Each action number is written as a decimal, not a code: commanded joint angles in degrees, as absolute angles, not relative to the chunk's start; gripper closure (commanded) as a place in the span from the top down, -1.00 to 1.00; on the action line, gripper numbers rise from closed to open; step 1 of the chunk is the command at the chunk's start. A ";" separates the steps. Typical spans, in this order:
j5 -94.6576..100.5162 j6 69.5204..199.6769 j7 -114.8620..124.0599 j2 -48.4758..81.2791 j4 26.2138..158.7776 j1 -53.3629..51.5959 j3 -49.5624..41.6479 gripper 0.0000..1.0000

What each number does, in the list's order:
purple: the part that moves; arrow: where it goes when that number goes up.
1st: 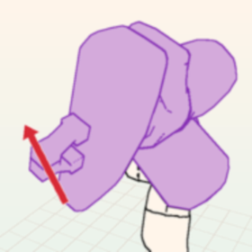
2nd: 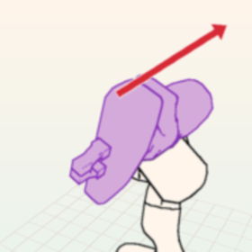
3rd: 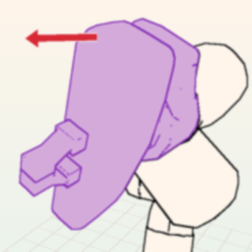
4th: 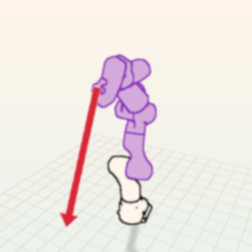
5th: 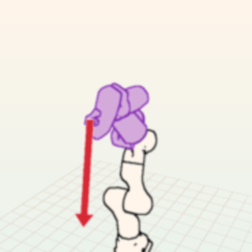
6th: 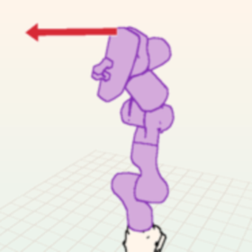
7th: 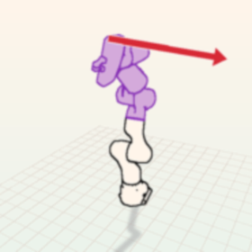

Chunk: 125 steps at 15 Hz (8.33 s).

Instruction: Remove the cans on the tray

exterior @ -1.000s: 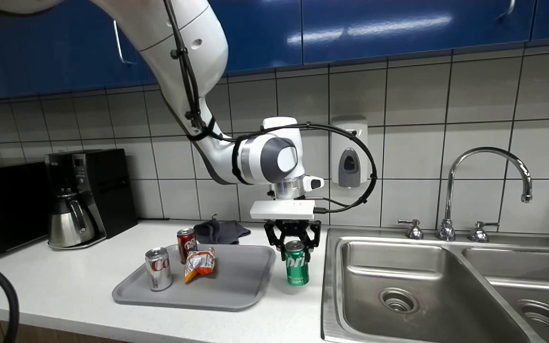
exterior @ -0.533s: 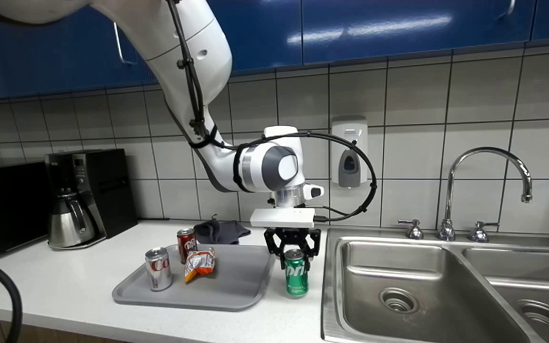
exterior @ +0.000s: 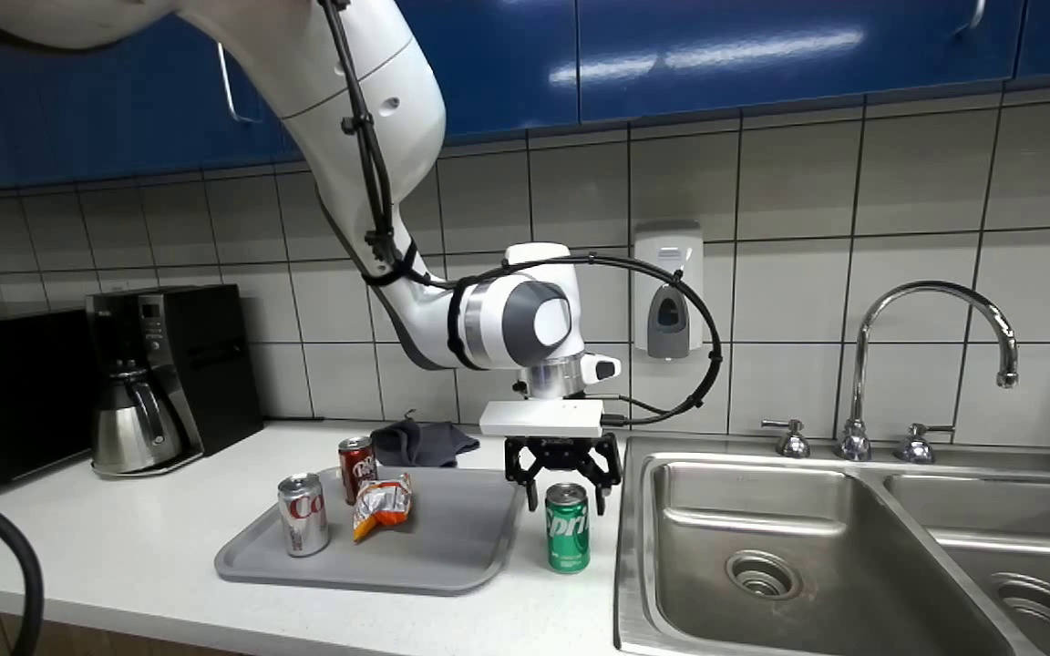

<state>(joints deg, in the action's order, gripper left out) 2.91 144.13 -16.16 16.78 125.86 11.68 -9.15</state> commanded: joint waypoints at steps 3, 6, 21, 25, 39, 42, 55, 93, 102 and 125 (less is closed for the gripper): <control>4.34 142.23 -15.28 13.54 125.66 11.79 -9.38 1.00; 3.25 142.10 -16.62 11.01 126.42 12.03 -8.88 1.00; 1.23 142.90 -13.13 -1.06 134.87 4.11 -3.66 1.00; -0.11 143.18 -9.07 -3.39 138.18 0.39 -0.78 1.00; -3.77 144.24 3.16 -2.73 138.44 -8.86 7.76 1.00; -3.02 144.38 4.63 -1.85 138.16 -9.23 8.28 1.00; -2.42 143.38 3.96 -0.38 138.22 -9.04 8.11 1.00; 5.56 143.13 11.27 15.32 128.93 -12.60 6.96 0.47; 6.20 142.62 11.51 13.50 129.51 -13.63 7.61 -0.23; 11.17 135.98 13.23 22.78 113.77 -24.25 10.63 -0.23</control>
<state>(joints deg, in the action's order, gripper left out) 9.00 139.97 11.04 20.82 117.97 -23.26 10.88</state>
